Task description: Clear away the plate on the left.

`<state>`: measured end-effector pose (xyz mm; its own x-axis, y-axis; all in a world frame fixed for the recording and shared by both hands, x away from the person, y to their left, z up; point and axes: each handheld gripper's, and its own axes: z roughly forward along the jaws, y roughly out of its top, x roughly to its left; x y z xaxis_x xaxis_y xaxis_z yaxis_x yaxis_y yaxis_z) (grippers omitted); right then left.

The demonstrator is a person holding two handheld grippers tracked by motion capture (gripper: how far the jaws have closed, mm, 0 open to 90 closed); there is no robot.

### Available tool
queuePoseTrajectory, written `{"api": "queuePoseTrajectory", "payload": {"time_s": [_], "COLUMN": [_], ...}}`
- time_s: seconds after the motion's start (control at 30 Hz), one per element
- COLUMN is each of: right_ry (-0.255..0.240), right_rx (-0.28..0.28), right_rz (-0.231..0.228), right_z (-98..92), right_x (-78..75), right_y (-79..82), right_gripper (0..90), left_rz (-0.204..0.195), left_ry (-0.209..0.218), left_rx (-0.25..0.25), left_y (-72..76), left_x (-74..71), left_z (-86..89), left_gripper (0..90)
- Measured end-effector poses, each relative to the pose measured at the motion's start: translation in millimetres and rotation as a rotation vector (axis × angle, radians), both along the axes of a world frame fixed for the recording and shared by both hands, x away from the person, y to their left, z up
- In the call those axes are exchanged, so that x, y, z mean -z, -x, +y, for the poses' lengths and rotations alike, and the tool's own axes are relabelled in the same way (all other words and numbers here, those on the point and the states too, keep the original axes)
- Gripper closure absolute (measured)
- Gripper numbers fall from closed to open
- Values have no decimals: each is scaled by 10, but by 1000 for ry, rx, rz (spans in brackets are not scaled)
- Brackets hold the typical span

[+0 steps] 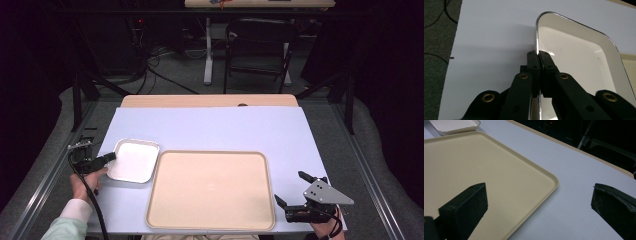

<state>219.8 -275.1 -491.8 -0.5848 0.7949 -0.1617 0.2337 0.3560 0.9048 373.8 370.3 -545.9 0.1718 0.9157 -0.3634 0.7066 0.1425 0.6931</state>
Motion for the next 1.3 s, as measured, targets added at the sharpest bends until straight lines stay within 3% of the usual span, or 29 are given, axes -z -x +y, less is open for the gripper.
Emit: {"api": "queuePoseTrajectory", "payload": {"time_s": [0.4,0.97,1.3], "right_ry": [-11,-49,-46], "right_rx": [9,35,32], "right_rz": [8,36,50], "right_z": [-3,40,143], "right_x": [-6,-45,-72], "right_y": [-7,-60,-124], "right_gripper": [0,0,0], "left_rz": [-74,-144,-174], "left_ry": [4,16,18], "left_rx": [-1,21,48], "left_y": [74,149,177], "left_x": [-160,-348,-424], "left_z": [-16,-128,-242], "left_gripper": [883,883,883]}}
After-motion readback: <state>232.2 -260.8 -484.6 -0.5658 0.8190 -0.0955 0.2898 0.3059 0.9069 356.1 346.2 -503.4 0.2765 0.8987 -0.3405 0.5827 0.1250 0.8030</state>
